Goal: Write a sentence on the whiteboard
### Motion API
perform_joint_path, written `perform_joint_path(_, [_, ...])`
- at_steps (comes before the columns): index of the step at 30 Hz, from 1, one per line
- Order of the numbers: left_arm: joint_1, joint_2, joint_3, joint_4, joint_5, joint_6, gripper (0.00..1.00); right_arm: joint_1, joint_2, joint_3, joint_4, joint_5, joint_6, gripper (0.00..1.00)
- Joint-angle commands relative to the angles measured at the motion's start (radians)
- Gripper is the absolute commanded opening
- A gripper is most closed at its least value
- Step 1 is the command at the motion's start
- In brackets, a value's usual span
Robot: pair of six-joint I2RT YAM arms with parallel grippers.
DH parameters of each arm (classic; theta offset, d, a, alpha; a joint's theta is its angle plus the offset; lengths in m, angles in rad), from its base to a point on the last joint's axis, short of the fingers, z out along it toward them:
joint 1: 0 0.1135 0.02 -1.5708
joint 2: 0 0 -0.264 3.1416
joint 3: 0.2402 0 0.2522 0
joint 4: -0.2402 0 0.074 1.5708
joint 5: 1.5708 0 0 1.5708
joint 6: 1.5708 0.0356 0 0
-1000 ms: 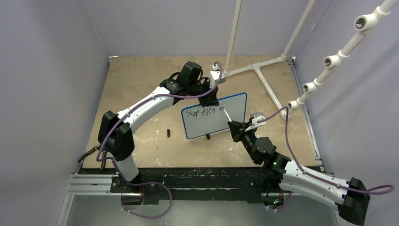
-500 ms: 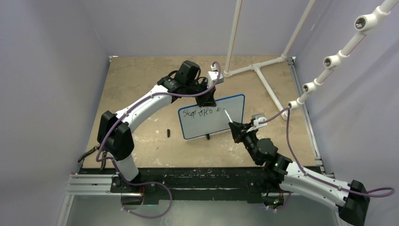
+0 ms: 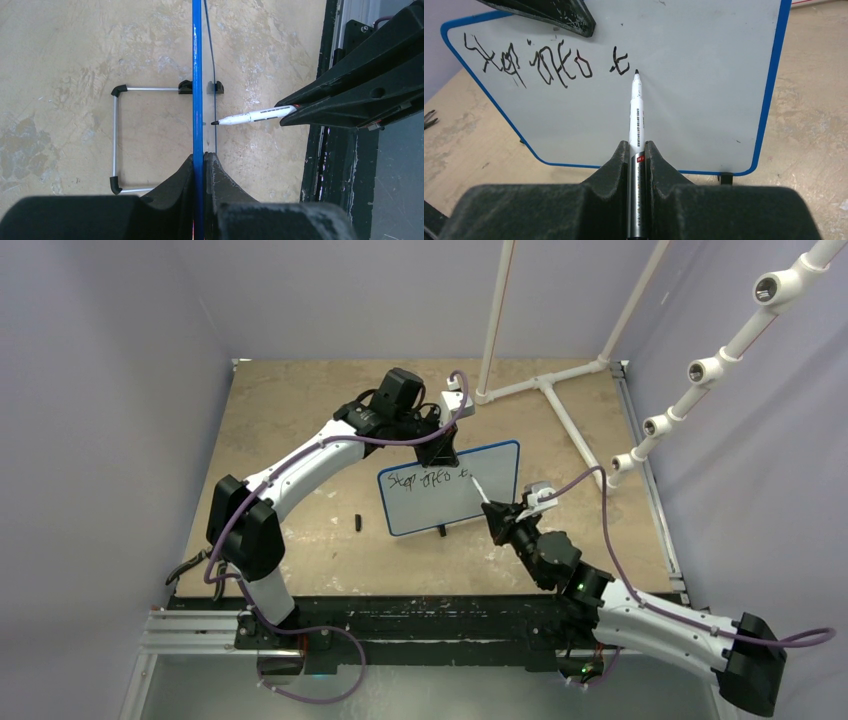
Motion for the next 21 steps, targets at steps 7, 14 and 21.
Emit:
perform_joint_path(7, [-0.002, 0.026, -0.002, -0.064, 0.014, 0.043, 0.0, -0.002, -0.024, 0.005, 0.062, -0.014, -0.03, 0.0])
perform_joint_path(14, [-0.001, 0.027, -0.003, -0.065, 0.017, 0.044, 0.0, -0.002, -0.002, 0.006, 0.077, -0.012, -0.04, 0.0])
perform_joint_path(21, [-0.001, 0.027, -0.004, -0.065, 0.021, 0.046, 0.0, -0.002, 0.004, 0.003, 0.091, 0.007, -0.046, 0.0])
